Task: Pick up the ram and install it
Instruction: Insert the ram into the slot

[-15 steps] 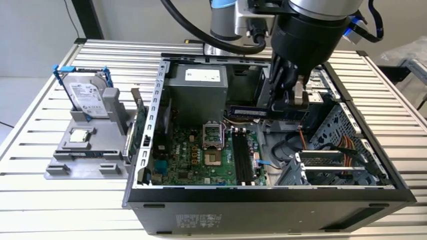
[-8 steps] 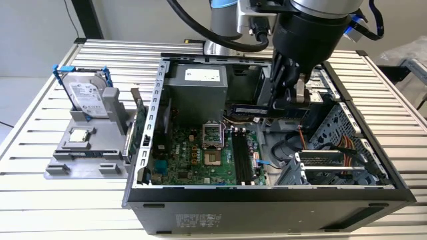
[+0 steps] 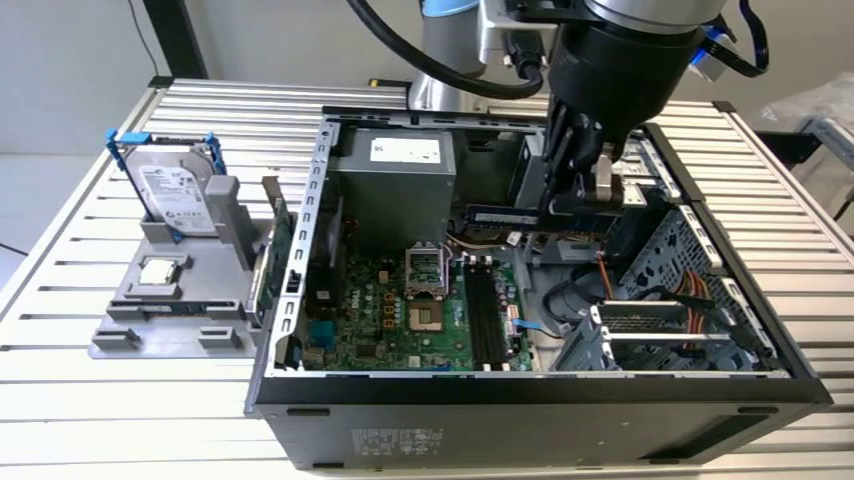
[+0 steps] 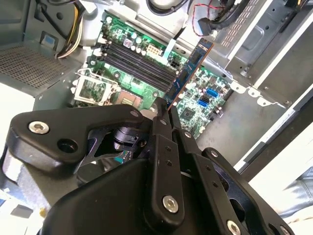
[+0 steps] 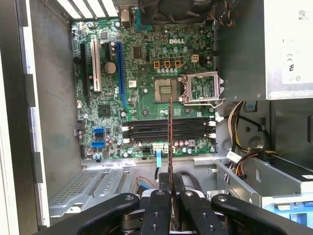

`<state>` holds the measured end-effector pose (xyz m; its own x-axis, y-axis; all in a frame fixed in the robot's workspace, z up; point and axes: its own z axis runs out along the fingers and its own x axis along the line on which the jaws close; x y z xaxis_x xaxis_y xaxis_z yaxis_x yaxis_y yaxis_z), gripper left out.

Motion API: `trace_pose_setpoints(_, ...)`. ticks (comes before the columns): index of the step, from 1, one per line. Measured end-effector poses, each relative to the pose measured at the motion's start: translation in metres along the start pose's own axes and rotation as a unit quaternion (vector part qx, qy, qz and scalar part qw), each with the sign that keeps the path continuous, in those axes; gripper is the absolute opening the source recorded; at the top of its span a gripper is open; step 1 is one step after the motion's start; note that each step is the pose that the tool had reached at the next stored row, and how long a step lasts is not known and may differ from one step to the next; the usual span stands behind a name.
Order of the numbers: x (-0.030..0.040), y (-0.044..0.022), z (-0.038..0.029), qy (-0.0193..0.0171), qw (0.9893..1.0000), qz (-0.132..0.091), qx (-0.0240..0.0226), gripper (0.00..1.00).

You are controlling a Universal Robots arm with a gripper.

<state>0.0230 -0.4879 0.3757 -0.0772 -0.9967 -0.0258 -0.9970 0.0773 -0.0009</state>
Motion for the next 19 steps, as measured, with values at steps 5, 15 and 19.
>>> trace_pose_setpoints(5,-0.0031,-0.0015,0.0001,0.0,1.0,-0.002,0.0,0.0)
trace_pose_setpoints(15,-0.0073,-0.0021,0.0002,0.0,1.0,-0.003,-0.0001,0.0)
trace_pose_setpoints(19,-0.0074,-0.002,0.0002,0.0,1.0,-0.003,-0.0001,0.0)
